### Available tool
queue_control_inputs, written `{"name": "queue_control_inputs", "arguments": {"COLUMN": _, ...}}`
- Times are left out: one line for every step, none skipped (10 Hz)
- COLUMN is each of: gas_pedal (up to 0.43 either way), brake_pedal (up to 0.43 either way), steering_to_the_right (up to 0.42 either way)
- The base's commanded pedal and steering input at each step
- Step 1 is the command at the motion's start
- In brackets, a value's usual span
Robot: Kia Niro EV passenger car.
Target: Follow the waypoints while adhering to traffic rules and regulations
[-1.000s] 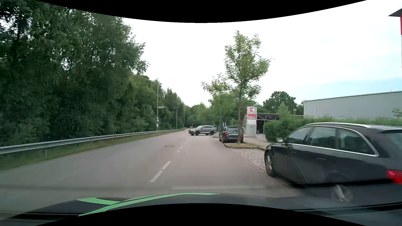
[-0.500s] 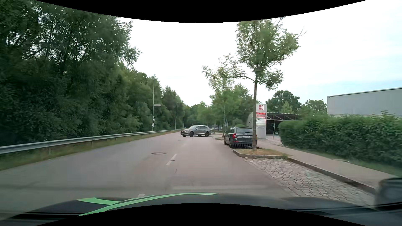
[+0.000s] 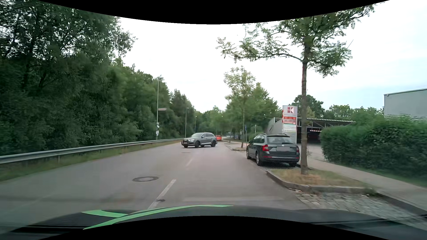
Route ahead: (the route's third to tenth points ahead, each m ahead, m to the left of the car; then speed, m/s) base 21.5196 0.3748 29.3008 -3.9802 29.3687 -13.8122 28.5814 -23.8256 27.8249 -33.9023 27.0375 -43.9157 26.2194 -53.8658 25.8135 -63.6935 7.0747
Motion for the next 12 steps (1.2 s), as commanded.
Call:
{"name": "queue_control_inputs", "arguments": {"gas_pedal": 0.0, "brake_pedal": 0.183, "steering_to_the_right": 0.0}}
{"name": "queue_control_inputs", "arguments": {"gas_pedal": 0.0, "brake_pedal": 0.195, "steering_to_the_right": 0.001}}
{"name": "queue_control_inputs", "arguments": {"gas_pedal": 0.0, "brake_pedal": 0.201, "steering_to_the_right": 0.002}}
{"name": "queue_control_inputs", "arguments": {"gas_pedal": 0.0, "brake_pedal": 0.201, "steering_to_the_right": 0.001}}
{"name": "queue_control_inputs", "arguments": {"gas_pedal": 0.0, "brake_pedal": 0.201, "steering_to_the_right": 0.002}}
{"name": "queue_control_inputs", "arguments": {"gas_pedal": 0.0, "brake_pedal": 0.201, "steering_to_the_right": 0.003}}
{"name": "queue_control_inputs", "arguments": {"gas_pedal": 0.0, "brake_pedal": 0.201, "steering_to_the_right": 0.003}}
{"name": "queue_control_inputs", "arguments": {"gas_pedal": 0.0, "brake_pedal": 0.201, "steering_to_the_right": 0.004}}
{"name": "queue_control_inputs", "arguments": {"gas_pedal": 0.0, "brake_pedal": 0.201, "steering_to_the_right": 0.003}}
{"name": "queue_control_inputs", "arguments": {"gas_pedal": 0.0, "brake_pedal": 0.201, "steering_to_the_right": 0.003}}
{"name": "queue_control_inputs", "arguments": {"gas_pedal": 0.0, "brake_pedal": 0.213, "steering_to_the_right": 0.004}}
{"name": "queue_control_inputs", "arguments": {"gas_pedal": 0.0, "brake_pedal": 0.213, "steering_to_the_right": 0.004}}
